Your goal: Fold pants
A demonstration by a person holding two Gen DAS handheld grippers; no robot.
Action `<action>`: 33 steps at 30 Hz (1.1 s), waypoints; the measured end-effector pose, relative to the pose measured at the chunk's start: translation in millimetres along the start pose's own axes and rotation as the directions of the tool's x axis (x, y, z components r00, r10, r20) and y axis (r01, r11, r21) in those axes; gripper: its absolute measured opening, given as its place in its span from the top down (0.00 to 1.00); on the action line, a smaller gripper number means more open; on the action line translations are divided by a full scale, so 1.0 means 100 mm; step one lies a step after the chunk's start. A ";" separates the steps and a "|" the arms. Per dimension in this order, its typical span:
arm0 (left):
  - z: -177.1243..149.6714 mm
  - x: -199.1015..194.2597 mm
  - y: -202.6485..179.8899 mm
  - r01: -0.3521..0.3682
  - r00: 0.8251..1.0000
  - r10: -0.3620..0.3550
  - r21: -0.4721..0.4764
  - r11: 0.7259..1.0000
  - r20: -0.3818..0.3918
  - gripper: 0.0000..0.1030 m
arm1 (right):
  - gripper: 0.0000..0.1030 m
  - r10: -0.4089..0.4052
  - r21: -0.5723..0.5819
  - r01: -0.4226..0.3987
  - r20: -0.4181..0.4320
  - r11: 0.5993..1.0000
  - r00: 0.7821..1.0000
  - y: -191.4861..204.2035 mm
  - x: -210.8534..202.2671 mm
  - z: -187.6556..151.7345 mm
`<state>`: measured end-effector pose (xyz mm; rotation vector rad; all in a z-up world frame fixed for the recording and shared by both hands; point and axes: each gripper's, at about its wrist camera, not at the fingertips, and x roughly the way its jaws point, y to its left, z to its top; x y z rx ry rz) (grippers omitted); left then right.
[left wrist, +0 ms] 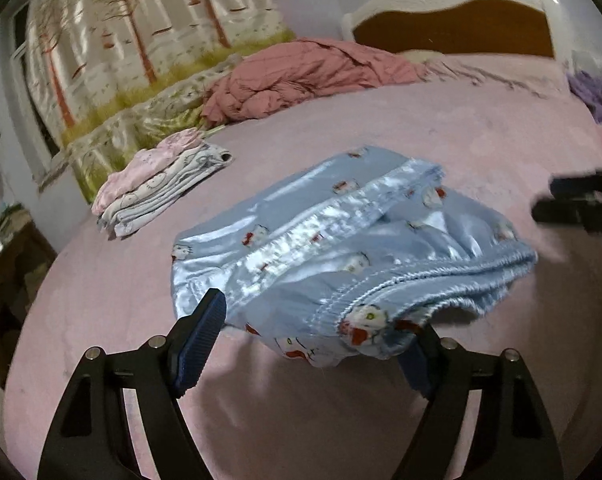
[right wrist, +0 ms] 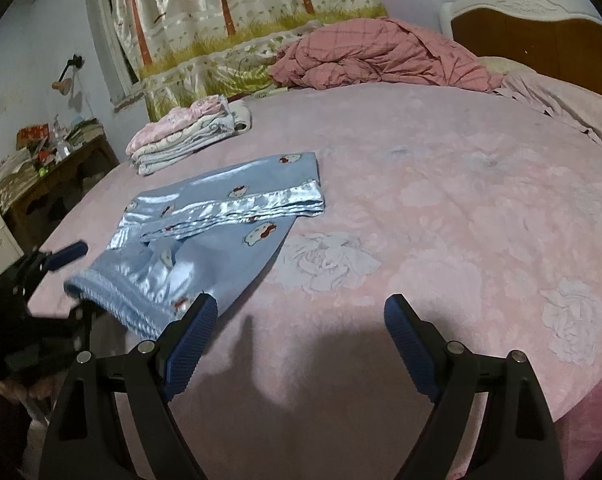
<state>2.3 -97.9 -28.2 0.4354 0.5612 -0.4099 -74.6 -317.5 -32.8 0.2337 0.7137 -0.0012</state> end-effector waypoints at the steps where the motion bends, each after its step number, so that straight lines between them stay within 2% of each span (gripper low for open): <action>1: 0.01 -0.01 0.02 0.004 1.000 -0.004 -0.013 1.000 0.008 0.24 | 0.16 -0.006 -0.013 0.006 -0.007 1.000 1.000 0.02 0.00 -0.01; 4: 0.06 0.00 0.07 0.006 1.000 -0.005 -0.037 0.999 0.027 0.24 | 0.16 -0.013 -0.072 0.010 -0.035 0.997 0.999 0.12 0.00 -0.05; 8: 0.08 0.02 0.11 0.008 1.000 -0.006 -0.069 0.998 0.028 0.24 | 0.16 0.043 -0.158 -0.070 -0.166 0.985 0.985 0.35 0.10 -0.16; 9: 0.08 0.02 0.13 0.013 1.000 -0.011 -0.085 0.996 0.026 0.24 | 0.16 0.039 -0.179 -0.071 -0.173 0.981 0.984 0.43 0.12 -0.19; 12: 0.07 0.03 0.20 0.024 0.999 -0.020 -0.133 0.991 0.027 0.24 | 0.16 0.008 -0.259 -0.052 -0.166 0.964 0.986 0.63 0.21 -0.22; 14: 0.06 0.03 0.23 0.031 0.999 -0.026 -0.163 0.986 0.030 0.24 | 0.16 0.007 -0.262 -0.049 -0.161 0.964 0.987 0.74 0.32 -0.17; 17: 0.06 0.03 0.28 0.029 0.999 -0.023 -0.198 0.980 0.032 0.23 | 0.16 -0.050 -0.242 0.019 -0.122 0.970 0.991 0.80 0.50 -0.03; 22: 0.11 0.06 0.41 0.023 0.999 -0.013 -0.237 0.971 0.043 0.23 | 0.16 -0.002 -0.147 -0.009 -0.072 0.989 0.997 0.74 0.54 0.28; 26: 0.18 0.16 0.51 0.028 0.999 -0.018 -0.258 0.966 0.038 0.22 | 0.16 -0.006 -0.186 0.007 0.008 0.983 1.000 0.79 0.45 0.46; 30: 0.28 0.34 0.58 0.024 1.000 -0.021 -0.249 0.968 0.013 0.22 | 0.16 -0.025 -0.224 0.028 0.018 0.974 1.000 0.84 0.58 0.63; 33: 0.37 0.52 0.64 0.013 1.000 -0.018 -0.243 0.970 -0.020 0.22 | 0.16 -0.020 -0.217 0.014 -0.024 0.976 1.000 0.81 0.82 0.79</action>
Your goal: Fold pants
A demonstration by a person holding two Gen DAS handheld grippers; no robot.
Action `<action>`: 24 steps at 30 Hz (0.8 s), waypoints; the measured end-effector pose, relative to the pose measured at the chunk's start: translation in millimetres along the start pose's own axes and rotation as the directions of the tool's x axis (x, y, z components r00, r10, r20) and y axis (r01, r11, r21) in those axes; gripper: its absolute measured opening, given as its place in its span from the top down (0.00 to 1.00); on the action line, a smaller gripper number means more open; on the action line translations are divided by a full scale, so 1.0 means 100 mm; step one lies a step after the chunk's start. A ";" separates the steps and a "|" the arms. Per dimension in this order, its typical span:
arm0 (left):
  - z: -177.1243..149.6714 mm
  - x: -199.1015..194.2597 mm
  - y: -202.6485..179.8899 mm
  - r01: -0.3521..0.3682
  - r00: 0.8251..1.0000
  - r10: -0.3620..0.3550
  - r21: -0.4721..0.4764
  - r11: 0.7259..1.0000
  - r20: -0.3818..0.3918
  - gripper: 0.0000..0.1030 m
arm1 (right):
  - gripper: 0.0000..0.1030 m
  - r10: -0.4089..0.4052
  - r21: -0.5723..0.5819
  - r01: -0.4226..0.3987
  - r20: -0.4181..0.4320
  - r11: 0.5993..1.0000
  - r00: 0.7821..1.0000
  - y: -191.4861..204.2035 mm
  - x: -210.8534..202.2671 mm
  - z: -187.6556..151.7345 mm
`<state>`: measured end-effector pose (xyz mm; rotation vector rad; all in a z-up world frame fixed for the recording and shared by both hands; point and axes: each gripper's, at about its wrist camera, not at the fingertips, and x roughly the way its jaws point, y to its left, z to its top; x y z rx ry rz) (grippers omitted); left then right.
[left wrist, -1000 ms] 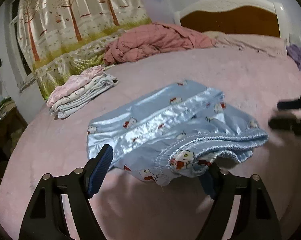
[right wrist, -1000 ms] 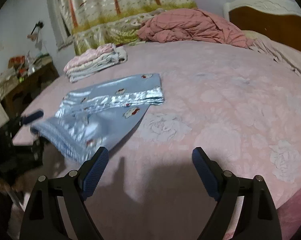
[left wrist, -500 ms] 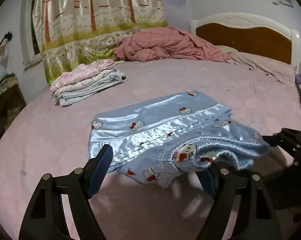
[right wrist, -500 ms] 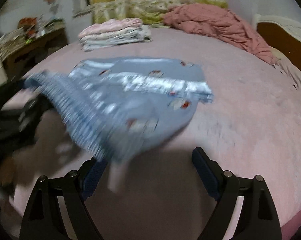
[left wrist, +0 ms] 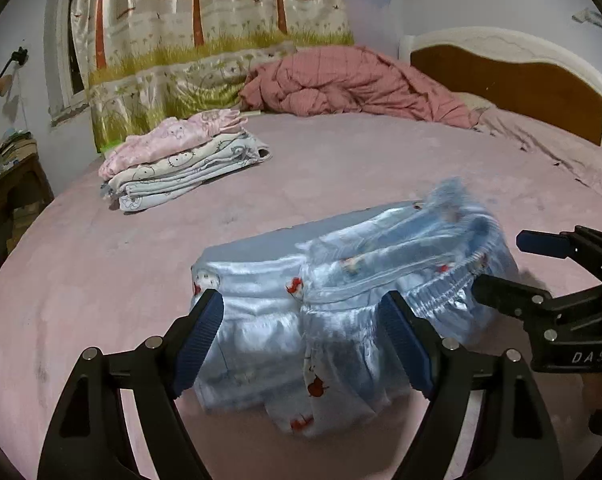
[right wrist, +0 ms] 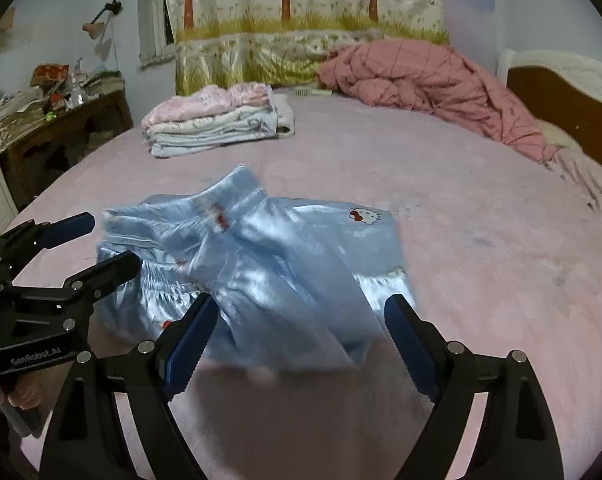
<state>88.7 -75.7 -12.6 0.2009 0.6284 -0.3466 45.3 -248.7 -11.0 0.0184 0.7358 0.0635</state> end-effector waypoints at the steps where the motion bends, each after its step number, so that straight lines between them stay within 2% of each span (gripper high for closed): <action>1: 0.04 0.06 0.01 -0.003 1.000 0.003 0.005 1.000 -0.008 0.22 | 0.16 0.007 0.010 -0.007 -0.015 1.000 1.000 -0.03 0.08 0.05; 7: 0.28 0.32 0.08 -0.042 0.998 0.044 0.027 0.999 -0.045 0.22 | 0.16 0.018 0.054 -0.014 -0.069 0.998 0.997 -0.18 0.46 0.30; 11: 0.24 0.14 0.20 0.012 0.998 -0.012 -0.014 1.000 -0.057 0.22 | 0.16 0.030 0.066 -0.026 -0.047 0.997 0.998 -0.28 0.47 0.35; 14: 0.08 -0.05 0.24 0.040 0.995 -0.042 -0.025 0.999 -0.095 0.22 | 0.16 0.115 0.069 -0.113 -0.027 0.991 0.993 -0.32 0.35 0.32; 17: -0.13 -0.18 0.21 0.084 0.986 -0.084 -0.009 0.996 -0.141 0.22 | 0.16 0.266 0.044 -0.265 -0.032 0.963 0.963 -0.30 0.24 0.25; 19: -0.20 -0.16 0.17 0.125 0.978 -0.127 -0.022 0.992 -0.163 0.22 | 0.25 0.334 0.011 -0.334 -0.046 0.943 0.942 -0.24 0.23 0.23; 20: -0.20 -0.11 0.17 0.145 0.974 -0.150 -0.044 0.988 -0.172 0.25 | 0.35 0.340 0.000 -0.341 -0.054 0.940 0.939 -0.20 0.25 0.23; 21: -0.19 -0.06 0.18 0.156 0.971 -0.166 -0.070 0.985 -0.173 0.27 | 0.41 0.339 -0.012 -0.340 -0.064 0.940 0.939 -0.15 0.28 0.24; 23: -0.14 0.03 0.23 0.191 0.964 -0.212 -0.133 0.973 -0.161 0.36 | 0.45 0.320 -0.027 -0.323 -0.077 0.946 0.944 -0.09 0.35 0.24; 24: -0.12 0.11 0.28 0.224 0.954 -0.253 -0.180 0.958 -0.159 0.42 | 0.48 0.314 -0.032 -0.317 -0.085 0.948 0.946 -0.07 0.40 0.25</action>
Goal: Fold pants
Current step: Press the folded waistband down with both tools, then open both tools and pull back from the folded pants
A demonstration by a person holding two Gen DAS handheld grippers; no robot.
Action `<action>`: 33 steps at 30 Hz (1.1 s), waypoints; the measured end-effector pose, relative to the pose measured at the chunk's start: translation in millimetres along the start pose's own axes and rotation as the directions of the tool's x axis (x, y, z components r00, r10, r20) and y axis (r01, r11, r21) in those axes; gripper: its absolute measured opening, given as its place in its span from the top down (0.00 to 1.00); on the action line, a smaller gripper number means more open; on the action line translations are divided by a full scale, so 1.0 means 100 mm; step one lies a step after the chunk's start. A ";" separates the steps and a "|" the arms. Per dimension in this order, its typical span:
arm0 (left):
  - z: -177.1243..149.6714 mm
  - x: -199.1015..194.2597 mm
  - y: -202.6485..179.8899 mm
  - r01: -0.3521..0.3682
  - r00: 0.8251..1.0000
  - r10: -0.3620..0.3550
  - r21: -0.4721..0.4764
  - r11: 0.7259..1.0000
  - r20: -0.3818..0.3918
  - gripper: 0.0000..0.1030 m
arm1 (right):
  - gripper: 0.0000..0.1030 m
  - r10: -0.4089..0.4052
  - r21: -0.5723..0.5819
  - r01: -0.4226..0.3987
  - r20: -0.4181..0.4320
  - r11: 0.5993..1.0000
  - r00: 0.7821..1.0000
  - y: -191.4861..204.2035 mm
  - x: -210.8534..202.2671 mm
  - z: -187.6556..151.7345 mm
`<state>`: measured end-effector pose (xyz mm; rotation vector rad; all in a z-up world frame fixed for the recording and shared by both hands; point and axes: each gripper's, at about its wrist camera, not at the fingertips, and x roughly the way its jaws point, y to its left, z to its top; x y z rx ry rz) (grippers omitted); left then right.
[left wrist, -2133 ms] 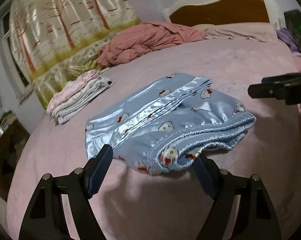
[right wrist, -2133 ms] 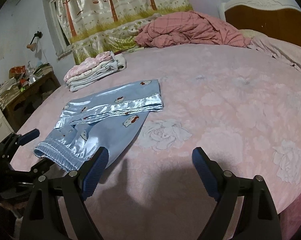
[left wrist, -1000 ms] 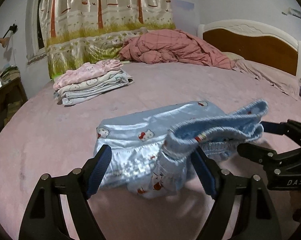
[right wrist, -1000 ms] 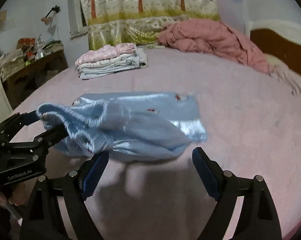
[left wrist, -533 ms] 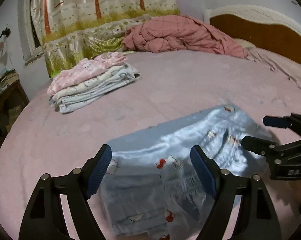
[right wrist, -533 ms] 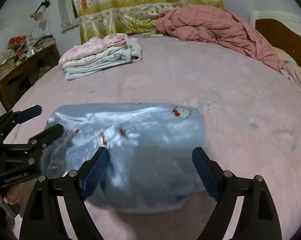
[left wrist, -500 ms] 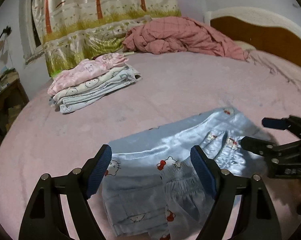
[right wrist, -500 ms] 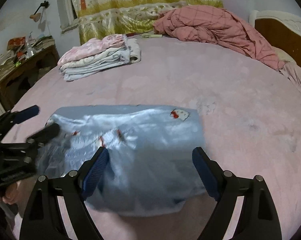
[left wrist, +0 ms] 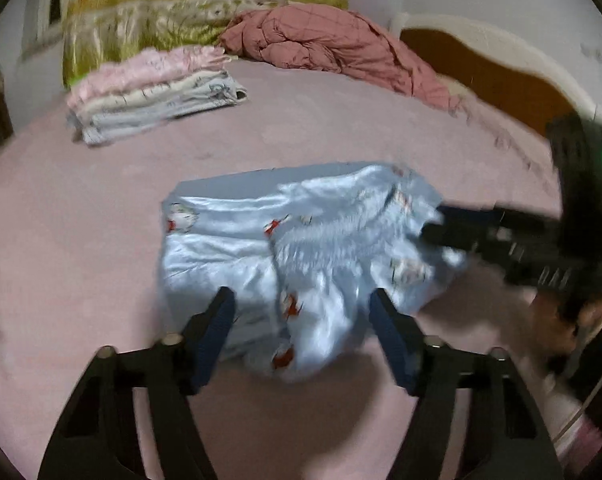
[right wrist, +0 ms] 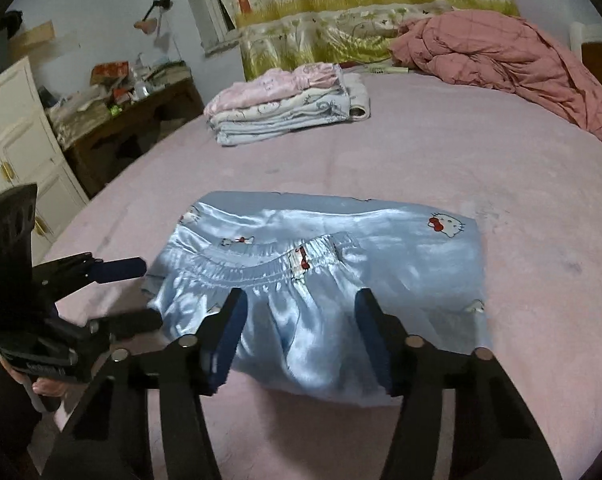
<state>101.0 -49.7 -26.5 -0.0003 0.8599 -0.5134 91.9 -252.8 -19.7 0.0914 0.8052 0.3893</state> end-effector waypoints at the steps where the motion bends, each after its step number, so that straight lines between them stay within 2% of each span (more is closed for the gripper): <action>1: 0.04 0.05 0.04 0.030 0.999 -0.030 -0.035 0.999 -0.011 0.48 | 0.49 -0.003 0.000 0.003 -0.006 1.000 1.000 0.00 0.03 0.01; 3: 0.08 0.17 0.11 0.073 0.996 -0.077 -0.087 0.993 -0.040 0.63 | 0.50 -0.013 0.000 0.013 -0.019 1.000 1.000 -0.03 0.10 0.02; 4: 0.09 0.22 0.14 0.078 0.995 -0.084 -0.099 0.992 -0.052 0.74 | 0.51 -0.024 -0.004 0.024 -0.023 1.000 0.999 -0.04 0.12 0.02; 5: 0.10 0.26 0.15 0.074 0.995 -0.081 -0.106 0.992 -0.062 0.77 | 0.58 -0.035 -0.012 0.035 -0.028 0.999 0.999 -0.04 0.15 0.03; 6: 0.11 0.28 0.16 0.068 0.995 -0.075 -0.111 0.991 -0.061 0.78 | 0.72 -0.038 -0.018 0.037 -0.033 0.999 0.999 -0.05 0.18 0.03; 8: 0.15 0.28 0.16 0.078 0.995 -0.084 -0.116 0.990 -0.044 0.83 | 0.92 -0.037 -0.025 0.036 -0.046 0.999 0.998 -0.05 0.24 0.04; 11: 0.26 0.25 0.13 0.071 0.997 -0.072 -0.081 0.994 -0.008 0.86 | 0.93 -0.059 -0.042 0.059 -0.013 0.997 0.998 -0.02 0.22 0.07; 15: 0.43 0.27 0.09 0.021 1.000 -0.021 -0.032 0.999 0.009 0.87 | 0.94 -0.064 -0.045 0.065 0.027 0.997 0.998 -0.02 0.19 0.16; 22: 0.53 0.54 0.15 -0.065 0.998 0.065 -0.006 0.998 -0.017 0.86 | 0.94 -0.105 -0.004 0.105 -0.004 0.994 0.994 -0.14 0.43 0.32; 24: 0.48 0.60 0.19 -0.077 0.997 0.077 -0.014 0.997 -0.028 0.83 | 0.94 -0.108 -0.007 0.108 -0.022 0.994 0.994 -0.16 0.51 0.34; 27: 0.43 0.63 0.24 -0.092 0.995 0.092 -0.020 0.996 -0.030 0.69 | 0.94 -0.121 -0.013 0.121 -0.035 0.993 0.992 -0.17 0.58 0.34; 29: 0.41 0.55 0.23 -0.105 0.994 0.105 -0.021 0.994 -0.007 0.51 | 0.93 -0.123 -0.003 0.123 -0.023 0.992 0.992 -0.18 0.54 0.33; 31: 0.39 0.43 0.25 -0.114 0.993 0.115 -0.028 0.993 0.021 0.46 | 0.87 -0.140 0.006 0.140 -0.001 0.990 0.990 -0.22 0.44 0.33; 32: 0.38 0.36 0.27 -0.123 0.992 0.124 -0.038 0.992 0.032 0.46 | 0.75 -0.164 0.010 0.164 0.011 0.986 0.986 -0.24 0.38 0.32; 33: 0.36 0.29 0.29 -0.136 0.989 0.138 -0.048 0.990 0.044 0.45 | 0.54 -0.194 0.016 0.194 0.027 0.981 0.981 -0.27 0.30 0.31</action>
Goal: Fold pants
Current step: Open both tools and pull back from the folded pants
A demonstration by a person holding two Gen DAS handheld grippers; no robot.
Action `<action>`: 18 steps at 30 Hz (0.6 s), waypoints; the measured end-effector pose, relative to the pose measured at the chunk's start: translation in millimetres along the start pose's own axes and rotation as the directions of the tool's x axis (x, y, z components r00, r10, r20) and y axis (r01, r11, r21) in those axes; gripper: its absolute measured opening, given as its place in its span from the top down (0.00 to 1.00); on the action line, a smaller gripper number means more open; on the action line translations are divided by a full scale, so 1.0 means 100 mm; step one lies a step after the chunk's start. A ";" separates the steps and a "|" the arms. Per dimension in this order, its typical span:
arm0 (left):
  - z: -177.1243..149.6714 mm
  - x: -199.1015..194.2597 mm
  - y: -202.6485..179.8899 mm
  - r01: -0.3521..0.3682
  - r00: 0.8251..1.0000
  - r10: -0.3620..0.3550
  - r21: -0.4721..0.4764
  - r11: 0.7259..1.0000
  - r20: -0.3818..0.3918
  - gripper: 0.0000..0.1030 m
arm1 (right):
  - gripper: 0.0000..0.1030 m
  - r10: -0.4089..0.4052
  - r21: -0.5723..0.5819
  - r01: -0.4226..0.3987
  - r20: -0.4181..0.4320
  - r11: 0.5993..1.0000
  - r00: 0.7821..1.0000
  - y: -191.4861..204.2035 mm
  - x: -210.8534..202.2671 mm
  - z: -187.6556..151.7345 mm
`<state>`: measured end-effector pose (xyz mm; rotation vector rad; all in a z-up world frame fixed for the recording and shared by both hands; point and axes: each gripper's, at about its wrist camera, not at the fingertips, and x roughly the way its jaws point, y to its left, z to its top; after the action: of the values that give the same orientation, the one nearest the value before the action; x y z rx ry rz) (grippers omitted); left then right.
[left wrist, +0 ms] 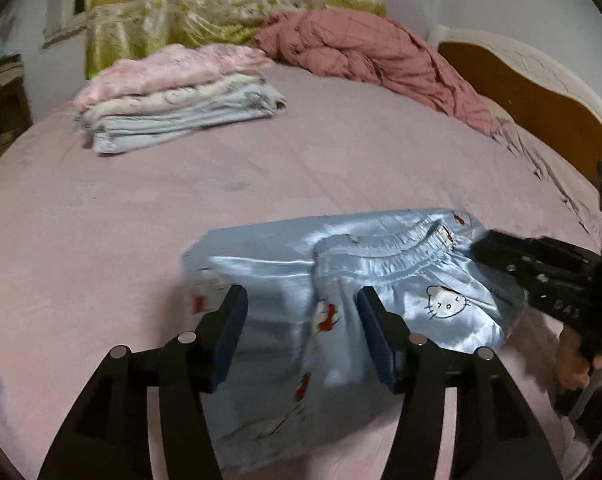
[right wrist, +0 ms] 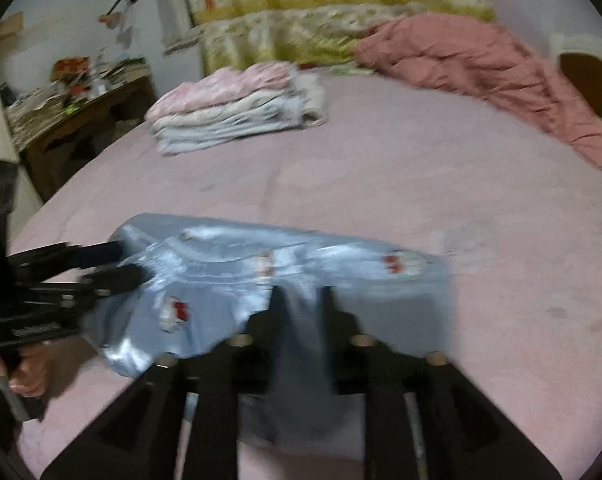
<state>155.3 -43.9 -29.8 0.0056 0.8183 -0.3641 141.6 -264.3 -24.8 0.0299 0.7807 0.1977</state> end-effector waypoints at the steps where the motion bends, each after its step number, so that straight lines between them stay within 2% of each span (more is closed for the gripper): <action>1: -0.01 -0.07 0.04 -0.013 1.000 0.013 -0.009 1.000 0.015 0.43 | 0.42 -0.033 0.010 0.033 0.031 0.999 0.999 -0.06 -0.11 -0.01; 2: -0.04 -0.15 0.07 -0.027 0.999 0.028 -0.017 0.999 0.036 0.40 | 0.31 -0.049 0.020 0.048 0.060 0.999 0.997 -0.09 -0.19 -0.03; 5: -0.20 -0.45 0.09 -0.101 0.988 0.102 -0.016 0.995 0.114 0.30 | 0.29 -0.098 0.050 0.092 0.140 0.995 0.985 -0.18 -0.48 -0.10; 6: -0.27 -0.53 0.07 -0.117 0.984 0.117 -0.003 0.993 0.138 0.24 | 0.25 -0.095 0.059 0.087 0.149 0.994 0.984 -0.20 -0.56 -0.14; 8: -0.38 -0.62 0.03 -0.138 0.979 0.132 0.028 0.990 0.158 0.20 | 0.16 -0.100 0.080 0.088 0.162 0.993 0.982 -0.25 -0.67 -0.25; 9: -0.43 -0.63 0.00 -0.141 0.980 0.132 0.048 0.989 0.147 0.19 | 0.16 -0.109 0.087 0.096 0.161 0.992 0.981 -0.27 -0.72 -0.33; 13: -0.56 -0.54 -0.05 -0.128 0.990 0.123 0.068 0.990 0.073 0.15 | 0.16 -0.129 0.074 0.124 0.073 0.990 0.989 -0.33 -0.71 -0.55; 18: -0.56 -0.34 -0.11 -0.150 0.989 0.149 0.055 0.987 0.027 0.15 | 0.16 -0.123 0.076 0.124 -0.019 0.989 0.992 -0.35 -0.58 -0.61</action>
<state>90.4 -35.8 -42.7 0.1156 0.7798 -0.2454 64.7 -312.0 -31.6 0.0530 0.8014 0.0506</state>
